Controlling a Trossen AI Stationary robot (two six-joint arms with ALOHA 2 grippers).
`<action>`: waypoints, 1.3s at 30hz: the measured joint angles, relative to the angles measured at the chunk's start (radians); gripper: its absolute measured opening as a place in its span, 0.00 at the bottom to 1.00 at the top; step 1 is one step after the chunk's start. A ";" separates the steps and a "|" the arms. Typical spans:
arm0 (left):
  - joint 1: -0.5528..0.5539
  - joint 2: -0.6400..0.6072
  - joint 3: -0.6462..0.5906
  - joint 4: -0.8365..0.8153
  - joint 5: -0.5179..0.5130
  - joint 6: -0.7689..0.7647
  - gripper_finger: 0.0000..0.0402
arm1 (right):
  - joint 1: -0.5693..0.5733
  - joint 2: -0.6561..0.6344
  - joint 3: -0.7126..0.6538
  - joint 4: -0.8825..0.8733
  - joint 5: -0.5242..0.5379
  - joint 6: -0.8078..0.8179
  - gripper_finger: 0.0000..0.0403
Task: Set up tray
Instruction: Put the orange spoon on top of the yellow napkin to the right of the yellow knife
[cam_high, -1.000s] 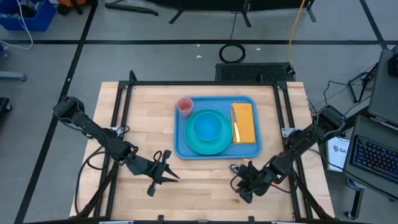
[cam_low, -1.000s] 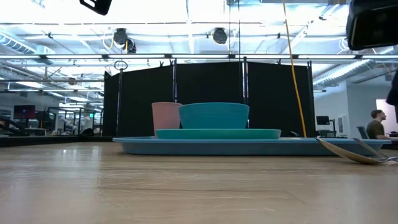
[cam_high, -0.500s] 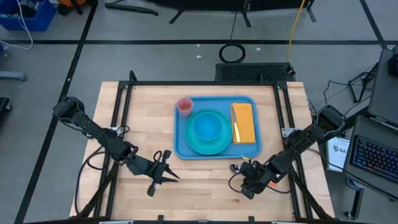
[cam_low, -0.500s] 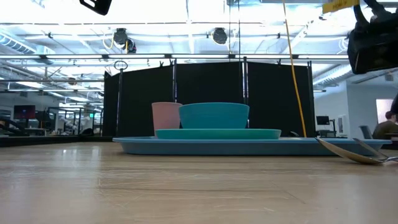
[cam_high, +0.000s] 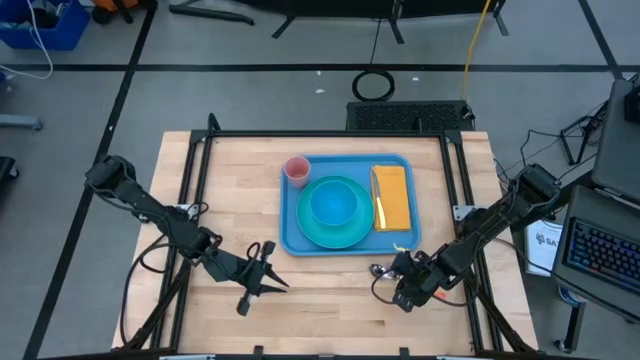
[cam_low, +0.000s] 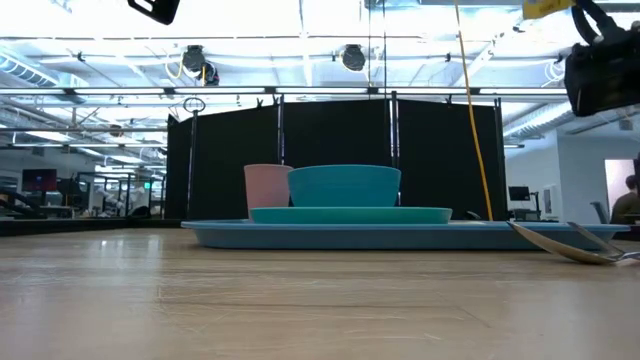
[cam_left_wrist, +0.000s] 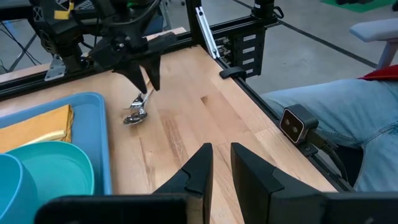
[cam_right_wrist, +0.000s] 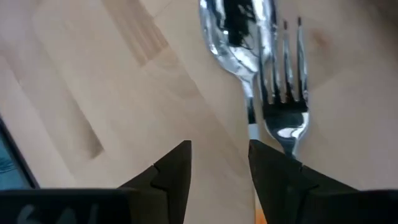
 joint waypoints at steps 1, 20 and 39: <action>0.000 0.000 0.000 0.000 0.000 0.000 0.16 | 0.000 0.000 0.000 -0.004 -0.001 0.001 0.37; 0.000 0.000 0.000 0.000 0.000 -0.002 0.16 | 0.007 0.061 0.003 -0.007 -0.033 0.021 0.37; 0.000 0.000 0.000 0.000 0.000 -0.002 0.16 | 0.007 0.063 0.002 -0.022 -0.049 0.000 0.37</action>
